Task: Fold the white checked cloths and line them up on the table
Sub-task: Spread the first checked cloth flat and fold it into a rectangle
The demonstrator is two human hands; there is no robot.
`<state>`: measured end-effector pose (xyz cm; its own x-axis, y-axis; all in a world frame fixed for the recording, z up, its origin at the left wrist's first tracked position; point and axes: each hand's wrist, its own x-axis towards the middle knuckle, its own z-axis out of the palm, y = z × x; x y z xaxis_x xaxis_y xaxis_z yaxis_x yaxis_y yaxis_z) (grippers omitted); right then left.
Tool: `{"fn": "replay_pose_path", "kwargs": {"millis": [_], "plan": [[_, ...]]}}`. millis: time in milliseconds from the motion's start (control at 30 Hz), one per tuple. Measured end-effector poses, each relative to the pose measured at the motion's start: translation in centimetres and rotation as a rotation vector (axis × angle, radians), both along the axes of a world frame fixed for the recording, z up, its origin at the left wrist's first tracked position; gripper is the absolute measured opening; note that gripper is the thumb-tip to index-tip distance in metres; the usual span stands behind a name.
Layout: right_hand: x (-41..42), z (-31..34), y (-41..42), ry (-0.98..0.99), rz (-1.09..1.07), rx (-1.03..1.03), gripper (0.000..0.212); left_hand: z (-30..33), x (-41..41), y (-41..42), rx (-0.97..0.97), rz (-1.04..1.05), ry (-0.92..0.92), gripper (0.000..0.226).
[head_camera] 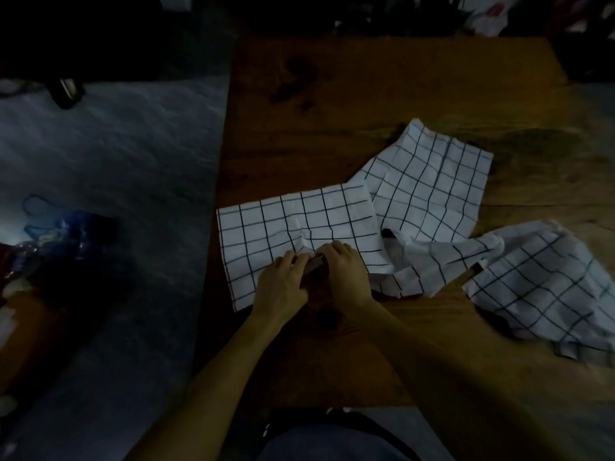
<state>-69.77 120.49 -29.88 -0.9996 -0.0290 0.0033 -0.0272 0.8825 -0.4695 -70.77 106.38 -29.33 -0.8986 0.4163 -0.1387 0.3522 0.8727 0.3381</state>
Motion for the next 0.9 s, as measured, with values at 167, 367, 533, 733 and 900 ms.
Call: {"fn": "replay_pose_path", "kwargs": {"millis": [167,367,533,733,900], "plan": [[-2.3,4.0,1.6,0.082,-0.124,-0.136,0.02,4.0,-0.1,0.7,0.239,0.091,0.0,0.038],[-5.1,9.8,3.9,0.098,-0.075,-0.251,0.025,9.0,-2.7,1.3,0.374,0.177,0.121,0.042],[-5.2,14.7,5.6,0.117,0.015,-0.389,0.023,12.9,-5.0,2.5,0.283,0.029,0.289,0.049],[-4.8,16.2,6.8,0.104,0.041,-0.497,0.019,14.8,-5.3,3.9,0.387,0.013,0.403,0.022],[-3.5,16.7,6.8,0.163,-0.137,-0.67,0.027,15.0,-5.0,4.0,0.44,0.056,0.447,0.023]]}}
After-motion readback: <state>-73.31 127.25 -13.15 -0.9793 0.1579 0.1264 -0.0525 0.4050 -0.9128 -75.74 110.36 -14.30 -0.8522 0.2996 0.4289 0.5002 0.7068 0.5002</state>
